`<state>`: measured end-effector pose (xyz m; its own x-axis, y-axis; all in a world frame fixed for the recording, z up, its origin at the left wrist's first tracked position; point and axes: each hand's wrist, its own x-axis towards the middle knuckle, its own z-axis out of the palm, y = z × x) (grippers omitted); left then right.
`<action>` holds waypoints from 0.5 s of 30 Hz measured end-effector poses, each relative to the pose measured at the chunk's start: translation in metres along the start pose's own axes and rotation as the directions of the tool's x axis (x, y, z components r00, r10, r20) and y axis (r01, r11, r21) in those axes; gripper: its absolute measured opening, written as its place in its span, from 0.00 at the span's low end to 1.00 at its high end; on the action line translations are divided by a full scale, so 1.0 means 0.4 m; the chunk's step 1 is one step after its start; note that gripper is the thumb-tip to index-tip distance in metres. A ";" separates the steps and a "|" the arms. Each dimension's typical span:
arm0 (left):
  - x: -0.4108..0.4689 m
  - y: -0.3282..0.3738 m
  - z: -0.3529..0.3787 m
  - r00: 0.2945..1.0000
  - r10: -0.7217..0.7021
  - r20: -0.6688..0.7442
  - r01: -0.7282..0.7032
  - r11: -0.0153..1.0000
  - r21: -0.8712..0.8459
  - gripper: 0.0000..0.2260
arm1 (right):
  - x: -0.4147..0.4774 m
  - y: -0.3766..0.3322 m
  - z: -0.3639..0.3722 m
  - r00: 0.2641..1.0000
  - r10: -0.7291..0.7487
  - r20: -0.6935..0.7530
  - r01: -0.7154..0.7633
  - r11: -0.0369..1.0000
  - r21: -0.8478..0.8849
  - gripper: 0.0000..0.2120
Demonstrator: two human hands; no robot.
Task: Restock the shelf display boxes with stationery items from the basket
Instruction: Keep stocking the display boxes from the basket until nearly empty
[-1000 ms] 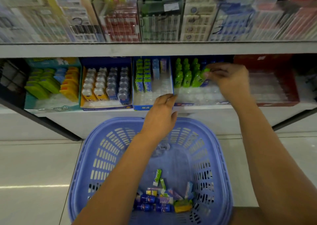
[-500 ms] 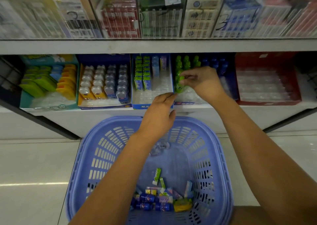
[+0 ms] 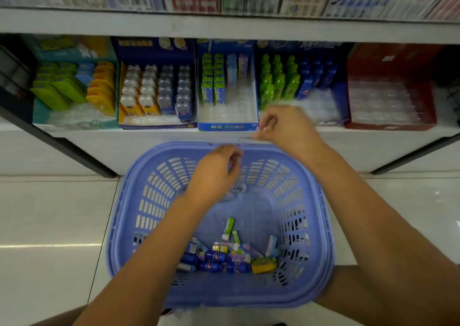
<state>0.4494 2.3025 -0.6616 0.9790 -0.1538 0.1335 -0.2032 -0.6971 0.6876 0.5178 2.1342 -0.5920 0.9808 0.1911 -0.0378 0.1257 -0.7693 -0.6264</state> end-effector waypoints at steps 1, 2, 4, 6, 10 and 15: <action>-0.027 -0.039 0.018 0.986 -0.097 0.134 0.091 0.994 0.055 0.08 | -0.024 0.010 0.050 0.979 0.043 0.199 -0.026 0.996 -0.090 0.08; -0.059 -0.084 0.040 0.934 -0.201 0.294 0.163 0.975 0.149 0.09 | -0.048 0.030 0.111 0.909 0.110 0.402 -0.032 0.980 -0.196 0.07; -0.133 -0.168 0.077 0.738 -0.383 0.555 0.236 0.917 0.321 0.13 | -0.105 0.082 0.233 0.682 0.261 0.683 0.047 0.917 -0.396 0.10; -0.207 -0.238 0.100 0.525 -0.488 0.697 0.273 0.872 0.406 0.17 | -0.167 0.161 0.337 0.479 0.428 0.767 0.130 0.829 -0.544 0.09; -0.262 -0.291 0.113 0.286 -0.542 0.790 0.174 0.840 0.514 0.19 | -0.238 0.272 0.432 0.351 0.632 0.690 0.076 0.716 -0.694 0.11; -0.267 -0.311 0.127 0.266 -0.530 0.805 0.171 0.848 0.502 0.19 | -0.234 0.300 0.454 0.317 0.651 0.690 0.179 0.673 -0.718 0.16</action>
<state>0.3695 2.3700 -0.7975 0.3579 -0.2356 -0.9036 -0.0116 -0.9687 0.2480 0.4140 2.1348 -0.8052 0.2900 -0.0200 -0.9568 0.3668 -0.9211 0.1304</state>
